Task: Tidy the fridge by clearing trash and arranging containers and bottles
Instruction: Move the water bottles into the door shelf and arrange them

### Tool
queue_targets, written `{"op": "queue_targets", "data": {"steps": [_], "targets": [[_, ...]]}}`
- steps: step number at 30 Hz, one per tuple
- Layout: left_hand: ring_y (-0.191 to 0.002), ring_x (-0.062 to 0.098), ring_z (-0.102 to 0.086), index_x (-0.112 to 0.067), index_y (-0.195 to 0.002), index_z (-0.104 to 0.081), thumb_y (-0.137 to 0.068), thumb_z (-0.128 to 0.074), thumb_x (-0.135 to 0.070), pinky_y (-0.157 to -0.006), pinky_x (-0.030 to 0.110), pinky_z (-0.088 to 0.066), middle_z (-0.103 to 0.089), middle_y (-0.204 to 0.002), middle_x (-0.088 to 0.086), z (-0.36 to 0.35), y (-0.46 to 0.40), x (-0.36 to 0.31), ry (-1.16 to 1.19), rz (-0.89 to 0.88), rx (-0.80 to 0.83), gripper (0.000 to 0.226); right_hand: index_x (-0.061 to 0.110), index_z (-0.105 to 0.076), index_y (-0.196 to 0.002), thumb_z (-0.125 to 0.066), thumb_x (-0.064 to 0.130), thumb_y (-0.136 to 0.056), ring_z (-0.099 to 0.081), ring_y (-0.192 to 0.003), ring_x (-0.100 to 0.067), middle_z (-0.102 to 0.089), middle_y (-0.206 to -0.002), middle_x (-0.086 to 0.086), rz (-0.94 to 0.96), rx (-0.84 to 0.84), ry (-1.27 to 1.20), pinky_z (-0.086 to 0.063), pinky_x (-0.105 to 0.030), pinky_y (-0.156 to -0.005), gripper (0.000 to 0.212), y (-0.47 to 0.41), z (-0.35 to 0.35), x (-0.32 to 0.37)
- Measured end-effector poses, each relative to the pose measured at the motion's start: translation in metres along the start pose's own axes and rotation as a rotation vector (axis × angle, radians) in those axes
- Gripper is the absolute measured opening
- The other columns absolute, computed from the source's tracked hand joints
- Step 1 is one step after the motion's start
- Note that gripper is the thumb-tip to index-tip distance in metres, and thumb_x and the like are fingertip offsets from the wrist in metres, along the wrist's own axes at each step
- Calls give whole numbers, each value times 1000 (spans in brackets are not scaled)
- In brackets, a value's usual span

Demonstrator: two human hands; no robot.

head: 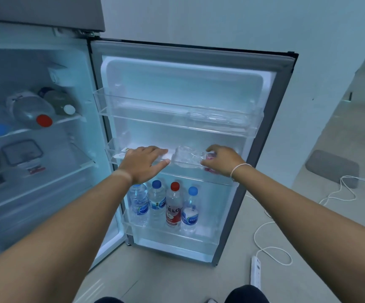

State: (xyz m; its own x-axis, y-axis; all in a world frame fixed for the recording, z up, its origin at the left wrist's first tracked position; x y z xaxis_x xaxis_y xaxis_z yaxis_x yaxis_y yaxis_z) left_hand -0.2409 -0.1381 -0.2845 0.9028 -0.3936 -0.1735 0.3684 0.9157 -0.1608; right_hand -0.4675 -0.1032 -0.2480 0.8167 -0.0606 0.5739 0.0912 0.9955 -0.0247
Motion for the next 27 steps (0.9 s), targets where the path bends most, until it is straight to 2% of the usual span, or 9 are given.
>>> {"op": "queue_targets", "data": {"steps": [3, 5, 9, 14, 17, 19, 22, 25, 27], "targets": [[-135, 20, -40, -37, -141, -36, -83, -17, -63, -109, 44, -24, -42, -148, -8, 0, 0, 0, 4, -6, -12, 67, 15, -58, -116, -71, 27, -78, -58, -61, -8, -62, -102, -5, -121, 83, -121, -52, -21, -63, 42, -2, 1, -2], [-135, 20, -40, -37, -141, -36, -83, -17, -63, -109, 44, -25, -43, -148, -7, -1, 0, 0, 4, -10, -17, 66, 17, -58, -104, -70, 33, -79, -54, -61, -12, -58, -92, -4, -140, 168, -24, -46, -20, -58, 32, -6, 5, 0], [-135, 21, -39, -37, -141, -36, -84, -18, -62, -110, 44, -24, -42, -148, -7, 0, 0, 1, 11, -3, -6, 65, 15, -57, -79, -68, 44, -76, -52, -74, -24, -58, -77, -7, -151, 219, 62, -42, -27, -69, 30, -11, 4, -1], [-136, 21, -38, -37, -141, -35, -83, -17, -63, -111, 43, -23, -41, -149, -7, 1, 1, 0, 15, 2, 8, 66, 12, -64, -101, -71, 49, -69, -57, -74, -18, -63, -91, -5, -112, 27, -86, -49, -29, -70, 49, -6, -4, -14], [-136, 21, -38, -37, -142, -35, -83, -17, -63, -110, 43, -23, -40, -149, -7, 2, 2, 0, 14, 5, 14, 66, 17, -63, -98, -72, 46, -71, -54, -64, -5, -62, -91, -2, -43, -51, -216, -43, -19, -53, 40, 0, -1, -15], [-136, 21, -38, -37, -142, -35, -84, -18, -62, -110, 43, -23, -41, -149, -7, 2, 3, 0, 10, 4, 14, 65, 18, -63, -100, -72, 43, -72, -55, -65, -6, -62, -91, -2, 7, -85, -263, -38, -14, -49, 39, 4, 1, -15], [-136, 22, -37, -36, -142, -35, -91, -23, -59, -110, 43, -23, -40, -149, -6, 2, 2, -1, 4, 0, 10, 57, 18, -62, -107, -73, 44, -72, -57, -79, -18, -60, -95, 0, 107, -177, -195, -42, -18, -58, 45, 11, 5, -19], [-135, 22, -38, -36, -142, -35, -89, -22, -61, -110, 43, -24, -41, -149, -6, 1, 2, 0, 14, -2, 12, 60, 20, -61, -113, -75, 45, -70, -56, -87, -16, -60, -105, 1, 214, -269, -103, -44, -23, -75, 51, 17, 11, -28], [-135, 22, -38, -35, -142, -36, -85, -18, -61, -110, 44, -24, -41, -149, -6, 2, 1, 0, 26, -1, 9, 65, 21, -61, -115, -75, 47, -69, -56, -87, -15, -62, -108, 0, 312, -305, -22, -44, -23, -76, 54, 23, 15, -32]]}}
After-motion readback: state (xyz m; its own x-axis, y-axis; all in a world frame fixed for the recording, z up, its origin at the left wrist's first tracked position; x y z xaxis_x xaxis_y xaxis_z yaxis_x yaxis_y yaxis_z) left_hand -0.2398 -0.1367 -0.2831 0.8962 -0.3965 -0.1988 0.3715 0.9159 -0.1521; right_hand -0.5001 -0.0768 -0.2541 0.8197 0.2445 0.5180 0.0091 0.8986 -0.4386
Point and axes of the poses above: each hand's wrist, its own y-axis away from the middle knuckle, its own z-axis out of the back of the hand, x = y × z, the point moved 1 cm from there along -y, towards the middle knuckle
